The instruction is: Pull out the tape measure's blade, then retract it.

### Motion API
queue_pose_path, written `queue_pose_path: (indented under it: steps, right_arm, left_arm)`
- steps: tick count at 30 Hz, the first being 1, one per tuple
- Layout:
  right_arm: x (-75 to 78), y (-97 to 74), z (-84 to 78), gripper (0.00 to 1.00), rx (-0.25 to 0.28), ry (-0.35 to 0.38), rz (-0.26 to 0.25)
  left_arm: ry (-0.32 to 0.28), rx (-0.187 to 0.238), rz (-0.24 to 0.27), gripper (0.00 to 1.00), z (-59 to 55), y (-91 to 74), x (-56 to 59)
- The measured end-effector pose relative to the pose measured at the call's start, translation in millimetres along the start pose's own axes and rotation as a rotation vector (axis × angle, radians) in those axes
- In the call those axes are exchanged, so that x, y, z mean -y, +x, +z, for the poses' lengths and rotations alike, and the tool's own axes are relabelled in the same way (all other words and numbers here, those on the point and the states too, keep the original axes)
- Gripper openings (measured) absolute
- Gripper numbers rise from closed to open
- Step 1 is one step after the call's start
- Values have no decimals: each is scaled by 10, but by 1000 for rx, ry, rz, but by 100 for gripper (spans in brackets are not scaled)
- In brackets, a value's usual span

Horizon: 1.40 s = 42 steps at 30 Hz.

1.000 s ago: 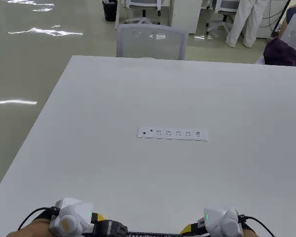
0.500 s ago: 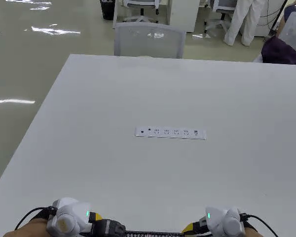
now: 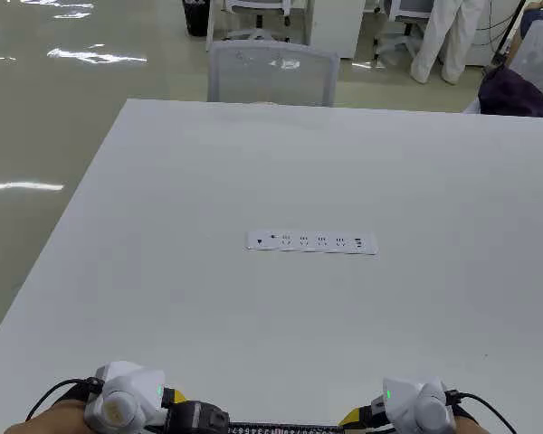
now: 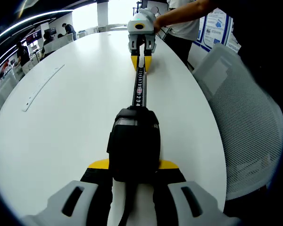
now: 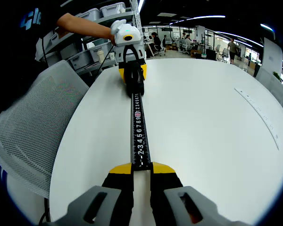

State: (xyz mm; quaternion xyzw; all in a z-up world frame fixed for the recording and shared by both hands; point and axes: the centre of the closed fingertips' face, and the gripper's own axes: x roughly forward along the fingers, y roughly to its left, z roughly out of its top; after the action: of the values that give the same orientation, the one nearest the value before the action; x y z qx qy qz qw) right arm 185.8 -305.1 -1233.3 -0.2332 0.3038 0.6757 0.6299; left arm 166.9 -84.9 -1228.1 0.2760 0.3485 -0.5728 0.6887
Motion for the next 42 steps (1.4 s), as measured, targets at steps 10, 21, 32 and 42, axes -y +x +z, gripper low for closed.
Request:
queue_pose_path:
  steps: [10, 21, 32, 42]
  right_arm:
    - [8, -36, -42, 10, -6, 0, 0]
    - [5, -93, -115, 10, -14, 8, -5]
    - [22, -135, -158, 10, -18, 9, -7]
    - [40, -186, -224, 10, -27, 9, -12]
  left_arm:
    - [0, -1, 1, 29, -2, 4, -1]
    - [2, -4, 0, 29, 11, -3, 7]
    - [2, -5, 2, 29, -4, 6, 0]
    - [1, -6, 2, 29, 1, 9, -1]
